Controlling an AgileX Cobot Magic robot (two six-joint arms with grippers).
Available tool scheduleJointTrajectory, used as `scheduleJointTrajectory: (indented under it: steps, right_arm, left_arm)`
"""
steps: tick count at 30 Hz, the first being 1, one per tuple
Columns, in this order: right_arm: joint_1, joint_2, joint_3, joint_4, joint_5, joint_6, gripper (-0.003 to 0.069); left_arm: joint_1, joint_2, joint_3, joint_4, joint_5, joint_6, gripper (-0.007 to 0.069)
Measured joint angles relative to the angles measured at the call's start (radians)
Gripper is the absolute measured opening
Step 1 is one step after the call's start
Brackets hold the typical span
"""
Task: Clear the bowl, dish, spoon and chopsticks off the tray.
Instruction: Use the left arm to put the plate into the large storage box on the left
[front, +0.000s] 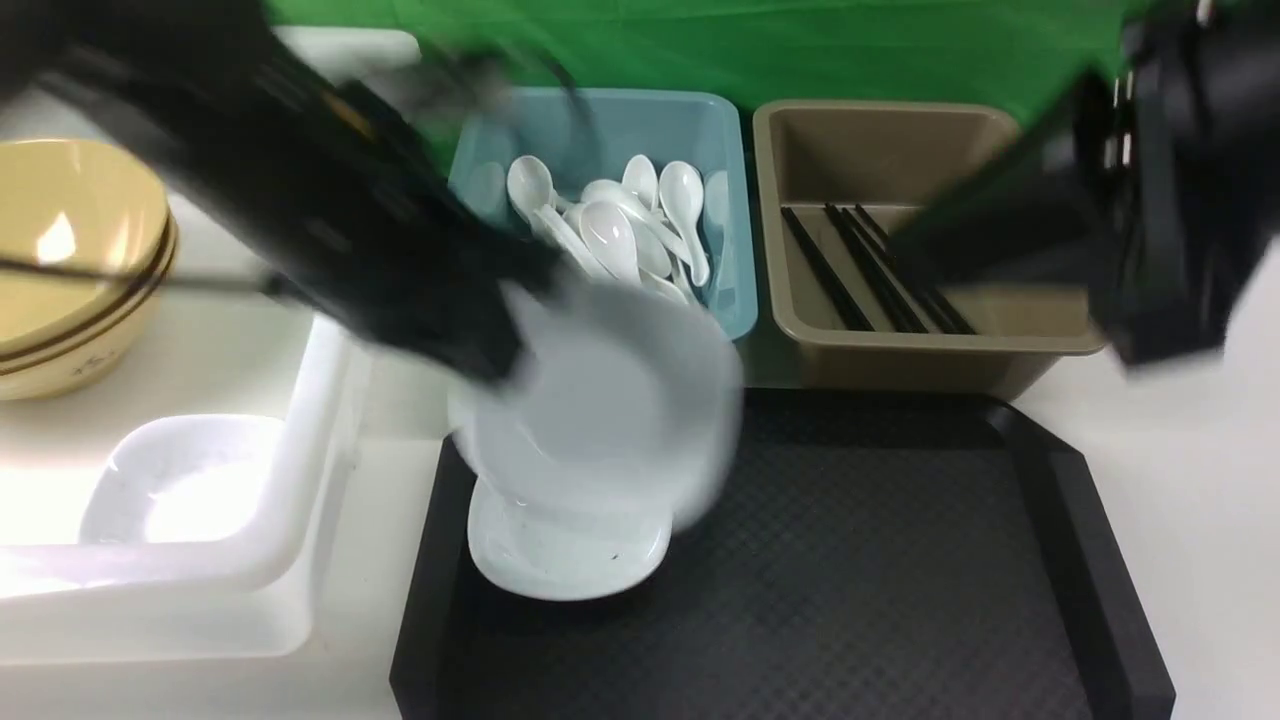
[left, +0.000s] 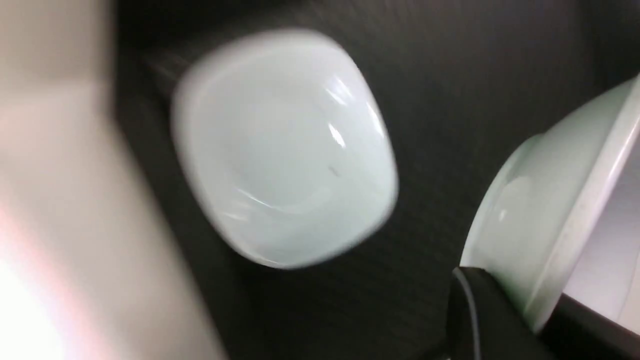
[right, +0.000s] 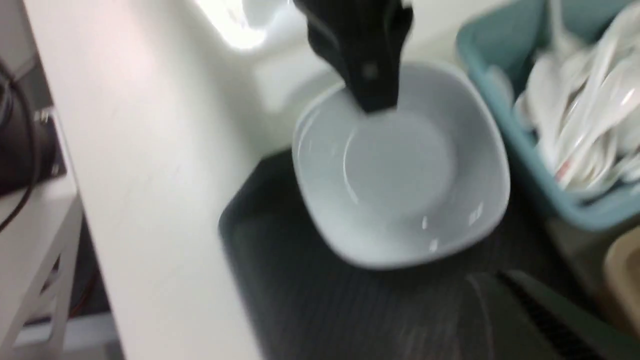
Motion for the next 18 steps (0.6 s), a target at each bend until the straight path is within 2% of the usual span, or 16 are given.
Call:
scheduleJointTrajectory:
  steps: [1,5,8,12,18]
  right_arm:
    - [0.009,0.024,-0.047,-0.001,0.008,0.000,-0.0002]
    - [0.089,0.166,-0.204,-0.001,0.042,0.001,-0.0002]
    - [0.149,0.276,-0.282,-0.001,0.052,0.001,-0.0002]
    - [0.192,0.358,-0.335,-0.001,0.053,0.001,-0.0002]
    - [0.244,0.454,-0.380,0.000,0.043,0.002,-0.0002]
  left_arm:
    - [0.074,-0.027,-0.004,-0.009,0.007,0.011,0.0013]
    - [0.486,-0.104,0.034,-0.041,0.015,0.119,0.0013]
    - [0.703,-0.095,0.129,-0.092,-0.007,0.249,0.0013]
    - [0.771,-0.051,0.233,-0.112,-0.063,0.377,0.0013]
    - [0.737,0.021,0.270,-0.108,-0.117,0.427,0.0013]
